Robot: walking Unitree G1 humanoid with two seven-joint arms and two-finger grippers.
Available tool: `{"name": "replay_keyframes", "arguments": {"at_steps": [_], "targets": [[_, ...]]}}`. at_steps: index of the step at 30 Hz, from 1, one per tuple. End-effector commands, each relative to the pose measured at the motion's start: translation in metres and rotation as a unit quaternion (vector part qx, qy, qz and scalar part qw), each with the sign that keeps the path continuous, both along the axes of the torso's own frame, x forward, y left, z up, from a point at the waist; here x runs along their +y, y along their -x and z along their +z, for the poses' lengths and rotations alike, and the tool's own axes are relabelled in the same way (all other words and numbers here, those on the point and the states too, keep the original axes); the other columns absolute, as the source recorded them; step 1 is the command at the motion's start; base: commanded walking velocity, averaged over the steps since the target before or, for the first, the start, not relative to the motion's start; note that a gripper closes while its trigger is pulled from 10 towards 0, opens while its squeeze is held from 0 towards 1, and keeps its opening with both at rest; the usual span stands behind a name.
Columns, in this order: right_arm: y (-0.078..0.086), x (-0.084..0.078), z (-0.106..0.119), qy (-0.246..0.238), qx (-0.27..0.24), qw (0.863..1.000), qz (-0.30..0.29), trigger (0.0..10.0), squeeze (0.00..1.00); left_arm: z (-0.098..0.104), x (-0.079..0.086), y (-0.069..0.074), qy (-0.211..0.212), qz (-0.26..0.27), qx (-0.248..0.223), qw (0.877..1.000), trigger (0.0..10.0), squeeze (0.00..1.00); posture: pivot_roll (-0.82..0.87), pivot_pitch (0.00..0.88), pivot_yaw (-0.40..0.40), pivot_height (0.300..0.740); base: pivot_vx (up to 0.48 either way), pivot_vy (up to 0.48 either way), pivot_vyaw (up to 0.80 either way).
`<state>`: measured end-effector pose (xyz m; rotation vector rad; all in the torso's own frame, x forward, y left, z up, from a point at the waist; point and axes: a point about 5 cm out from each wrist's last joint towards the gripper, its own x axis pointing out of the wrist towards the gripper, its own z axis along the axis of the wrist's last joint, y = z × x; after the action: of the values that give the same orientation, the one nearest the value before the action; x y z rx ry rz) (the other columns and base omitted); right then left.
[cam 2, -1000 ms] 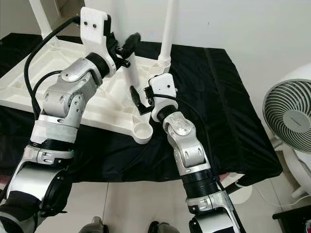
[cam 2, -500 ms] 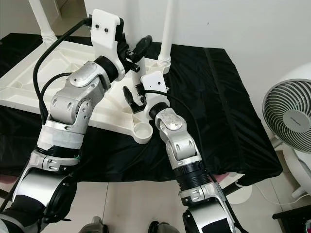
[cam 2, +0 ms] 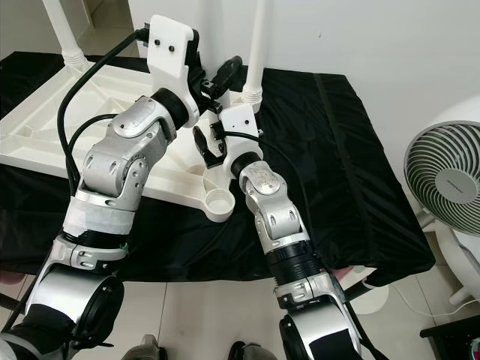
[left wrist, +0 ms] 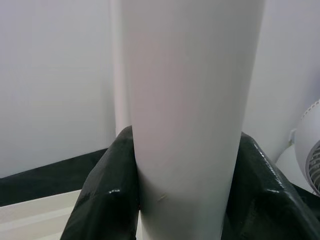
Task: Building children table
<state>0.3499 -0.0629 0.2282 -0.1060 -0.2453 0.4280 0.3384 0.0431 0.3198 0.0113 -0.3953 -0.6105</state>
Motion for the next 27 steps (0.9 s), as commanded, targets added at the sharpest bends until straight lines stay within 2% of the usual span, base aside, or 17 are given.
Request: {"name": "replay_keyframes", "arguments": {"at_steps": [1,13,14,17,18,19,22,23,24,25,26,27], "targets": [[-0.0014,0.0017,0.0060,-0.003,-0.013,1.000,0.000,10.0,0.00,0.0026,0.0001,0.0025,0.015,0.033,-0.001,0.999,10.0,0.00,0.13,0.067,-0.068,0.740,0.000,0.000,0.00],[-0.0036,0.0055,0.0108,0.001,-0.029,1.000,0.004,10.0,0.00,0.0040,-0.0022,0.0045,0.013,0.032,-0.003,0.999,10.0,0.00,0.13,0.071,-0.068,0.740,0.000,0.000,0.00],[-0.0037,0.0062,0.0116,0.001,-0.031,1.000,0.005,9.1,0.00,0.0041,-0.0028,0.0046,0.013,0.031,-0.003,0.999,10.0,0.00,0.13,0.071,-0.068,0.740,0.000,0.000,0.00],[-0.0037,0.0070,0.0126,0.002,-0.034,0.999,0.008,8.5,0.00,0.0038,-0.0038,0.0048,0.013,0.029,-0.002,1.000,10.0,0.00,0.13,0.071,-0.068,0.740,0.000,0.000,0.00],[-0.0038,0.0073,0.0128,0.002,-0.035,0.999,0.009,5.0,0.00,0.0037,-0.0042,0.0051,0.013,0.028,-0.002,1.000,10.0,0.00,0.14,0.070,-0.068,0.740,0.000,0.000,0.00],[-0.0037,0.0075,0.0129,0.002,-0.036,0.999,0.010,4.5,0.00,0.0036,-0.0045,0.0054,0.013,0.028,-0.002,1.000,10.0,0.00,0.14,0.070,-0.069,0.740,0.000,0.000,0.00],[-0.0036,0.0077,0.0130,0.002,-0.036,0.999,0.011,4.4,0.00,0.0036,-0.0047,0.0055,0.013,0.028,-0.002,1.000,10.0,0.00,0.14,0.070,-0.069,0.740,0.000,0.000,0.00],[-0.0034,0.0081,0.0132,0.002,-0.037,0.999,0.014,2.2,0.00,0.0035,-0.0050,0.0057,0.013,0.028,-0.001,1.000,10.0,0.00,0.13,0.071,-0.069,0.740,0.000,0.000,0.00],[-0.0034,0.0081,0.0132,0.002,-0.037,0.999,0.014,2.2,0.00,0.0035,-0.0050,0.0057,0.013,0.028,-0.001,1.000,10.0,0.00,0.13,0.071,-0.069,0.740,0.000,0.000,0.00],[-0.0033,0.0084,0.0134,0.001,-0.038,0.999,0.015,1.8,0.00,0.0035,-0.0052,0.0058,0.013,0.028,-0.001,1.000,10.0,0.00,0.13,0.071,-0.070,0.740,0.000,0.000,0.00],[-0.0031,0.0089,0.0138,0.001,-0.040,0.999,0.017,0.0,0.00,0.0034,-0.0053,0.0057,0.012,0.028,-0.001,1.000,10.0,0.00,0.13,0.072,-0.070,0.740,0.000,0.000,0.00],[-0.0030,0.0092,0.0141,0.000,-0.041,0.999,0.018,0.0,0.00,0.0035,-0.0054,0.0058,0.013,0.028,-0.001,1.000,10.0,0.00,0.13,0.072,-0.070,0.740,0.000,0.000,0.00]]}}
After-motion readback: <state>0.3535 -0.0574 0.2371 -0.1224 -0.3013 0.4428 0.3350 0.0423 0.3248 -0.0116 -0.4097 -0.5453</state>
